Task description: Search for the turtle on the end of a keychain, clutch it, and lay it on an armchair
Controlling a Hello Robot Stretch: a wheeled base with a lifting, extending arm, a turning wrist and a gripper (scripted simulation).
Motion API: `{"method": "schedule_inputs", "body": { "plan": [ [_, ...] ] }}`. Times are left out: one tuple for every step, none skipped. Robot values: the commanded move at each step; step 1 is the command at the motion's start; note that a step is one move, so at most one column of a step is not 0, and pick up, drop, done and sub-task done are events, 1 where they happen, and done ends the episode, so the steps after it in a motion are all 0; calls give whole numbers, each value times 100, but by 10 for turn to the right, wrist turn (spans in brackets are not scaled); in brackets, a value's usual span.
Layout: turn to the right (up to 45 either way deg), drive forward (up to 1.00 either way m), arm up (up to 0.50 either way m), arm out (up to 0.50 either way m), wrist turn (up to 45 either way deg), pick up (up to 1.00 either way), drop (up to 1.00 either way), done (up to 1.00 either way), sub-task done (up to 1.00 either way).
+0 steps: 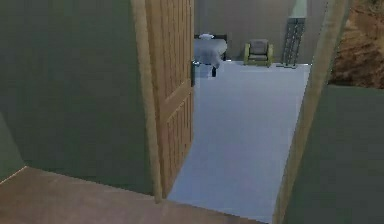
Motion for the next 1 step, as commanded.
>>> {"method": "schedule_inputs", "body": {
  "plan": [
    [150, 0, 0, 0, 0, 0, 0, 0, 0]
  ]
}}
